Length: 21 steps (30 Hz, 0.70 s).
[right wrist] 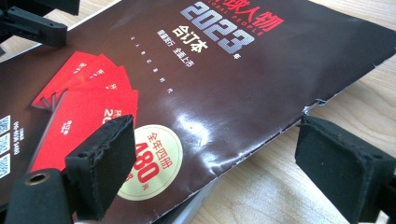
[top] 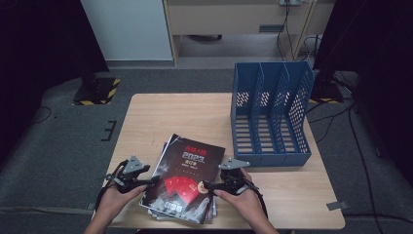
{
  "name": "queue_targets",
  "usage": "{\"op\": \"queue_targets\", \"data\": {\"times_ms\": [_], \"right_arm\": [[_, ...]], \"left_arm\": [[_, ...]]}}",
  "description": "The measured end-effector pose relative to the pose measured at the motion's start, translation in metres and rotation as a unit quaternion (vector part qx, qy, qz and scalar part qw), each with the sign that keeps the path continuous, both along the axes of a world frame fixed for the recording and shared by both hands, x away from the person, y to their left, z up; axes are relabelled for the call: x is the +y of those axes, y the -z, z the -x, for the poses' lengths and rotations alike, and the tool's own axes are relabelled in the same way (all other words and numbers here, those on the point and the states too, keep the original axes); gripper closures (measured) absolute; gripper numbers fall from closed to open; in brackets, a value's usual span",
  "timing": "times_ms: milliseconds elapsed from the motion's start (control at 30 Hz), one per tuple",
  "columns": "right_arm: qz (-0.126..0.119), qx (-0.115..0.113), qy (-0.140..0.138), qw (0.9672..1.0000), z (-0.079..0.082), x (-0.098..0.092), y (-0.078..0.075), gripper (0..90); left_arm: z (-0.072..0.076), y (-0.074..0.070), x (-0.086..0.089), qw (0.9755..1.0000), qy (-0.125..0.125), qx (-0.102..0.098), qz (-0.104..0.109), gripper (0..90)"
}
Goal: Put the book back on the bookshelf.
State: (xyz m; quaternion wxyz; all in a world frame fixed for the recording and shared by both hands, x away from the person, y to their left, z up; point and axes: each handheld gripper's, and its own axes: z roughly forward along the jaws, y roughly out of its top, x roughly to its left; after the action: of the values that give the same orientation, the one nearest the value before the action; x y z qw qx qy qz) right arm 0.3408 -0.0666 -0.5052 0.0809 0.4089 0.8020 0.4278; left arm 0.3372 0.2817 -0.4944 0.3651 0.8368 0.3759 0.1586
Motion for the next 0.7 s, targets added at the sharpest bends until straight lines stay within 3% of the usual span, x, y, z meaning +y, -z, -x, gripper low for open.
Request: {"op": "queue_targets", "data": {"times_ms": [433, 700], "right_arm": [[-0.005, 0.032, 0.011, 0.9994, -0.016, 0.001, 0.012, 10.7], [-0.032, 0.047, 0.007, 0.9984, -0.026, 0.0, 0.017, 11.3]], "left_arm": [[0.0, 0.001, 0.001, 0.9999, 0.005, 0.014, 0.003, 47.8], [0.0, 0.0, 0.0, 0.9999, 0.005, 0.015, 0.002, 48.0]]}}
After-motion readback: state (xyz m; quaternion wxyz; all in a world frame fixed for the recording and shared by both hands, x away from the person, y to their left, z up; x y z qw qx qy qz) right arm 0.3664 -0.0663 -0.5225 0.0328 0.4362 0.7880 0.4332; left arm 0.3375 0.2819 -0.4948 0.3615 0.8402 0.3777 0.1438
